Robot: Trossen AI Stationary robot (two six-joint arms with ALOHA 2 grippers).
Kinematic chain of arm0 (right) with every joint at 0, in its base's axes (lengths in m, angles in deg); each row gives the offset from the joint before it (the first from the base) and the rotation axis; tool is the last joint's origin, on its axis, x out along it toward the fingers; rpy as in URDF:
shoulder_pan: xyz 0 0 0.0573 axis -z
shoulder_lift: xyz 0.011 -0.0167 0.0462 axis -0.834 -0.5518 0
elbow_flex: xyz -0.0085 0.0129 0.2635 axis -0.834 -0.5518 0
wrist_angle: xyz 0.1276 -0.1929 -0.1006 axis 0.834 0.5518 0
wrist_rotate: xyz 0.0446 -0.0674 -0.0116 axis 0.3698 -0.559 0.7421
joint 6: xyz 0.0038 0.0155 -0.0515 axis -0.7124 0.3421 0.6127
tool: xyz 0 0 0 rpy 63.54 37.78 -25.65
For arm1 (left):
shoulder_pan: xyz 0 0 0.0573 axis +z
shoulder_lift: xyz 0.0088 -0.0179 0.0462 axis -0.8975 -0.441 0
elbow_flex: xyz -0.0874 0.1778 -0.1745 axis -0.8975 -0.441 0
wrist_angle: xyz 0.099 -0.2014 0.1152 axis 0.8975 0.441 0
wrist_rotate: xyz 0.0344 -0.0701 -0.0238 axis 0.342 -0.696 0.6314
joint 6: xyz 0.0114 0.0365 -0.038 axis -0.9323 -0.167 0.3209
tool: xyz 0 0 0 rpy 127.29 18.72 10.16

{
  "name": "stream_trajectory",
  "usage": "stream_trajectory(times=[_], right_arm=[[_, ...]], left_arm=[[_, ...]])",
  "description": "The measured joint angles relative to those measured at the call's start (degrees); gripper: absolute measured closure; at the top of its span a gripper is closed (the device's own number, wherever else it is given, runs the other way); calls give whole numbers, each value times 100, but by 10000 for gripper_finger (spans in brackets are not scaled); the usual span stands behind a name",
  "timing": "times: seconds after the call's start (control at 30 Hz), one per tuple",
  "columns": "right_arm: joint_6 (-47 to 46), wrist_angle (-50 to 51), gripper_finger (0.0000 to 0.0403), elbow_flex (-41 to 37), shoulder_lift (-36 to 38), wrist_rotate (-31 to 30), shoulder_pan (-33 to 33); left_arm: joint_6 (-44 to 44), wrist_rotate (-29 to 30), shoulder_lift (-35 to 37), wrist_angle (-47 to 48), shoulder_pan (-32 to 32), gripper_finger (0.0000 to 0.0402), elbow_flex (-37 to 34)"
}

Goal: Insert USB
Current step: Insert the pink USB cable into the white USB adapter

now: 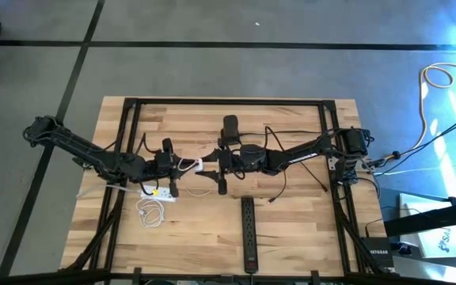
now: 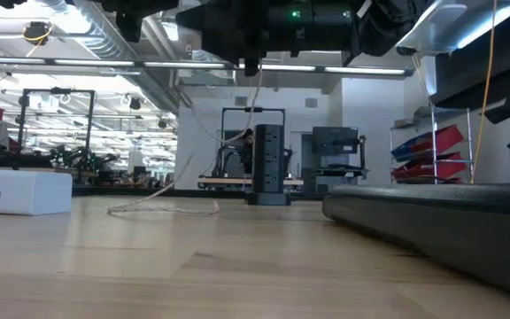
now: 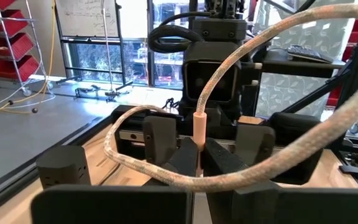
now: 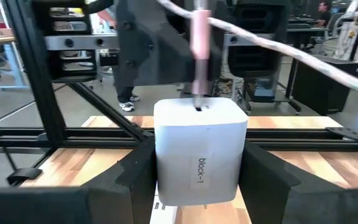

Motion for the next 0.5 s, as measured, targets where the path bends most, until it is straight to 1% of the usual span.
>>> stream_trajectory(times=[0.13,0.5], right_arm=[[-29,2,235,0,2,134,-1],[-190,-44,235,0,2,117,-3]], left_arm=[[0,8,0,-4,0,402,0],[-17,10,0,-78,0,402,0]])
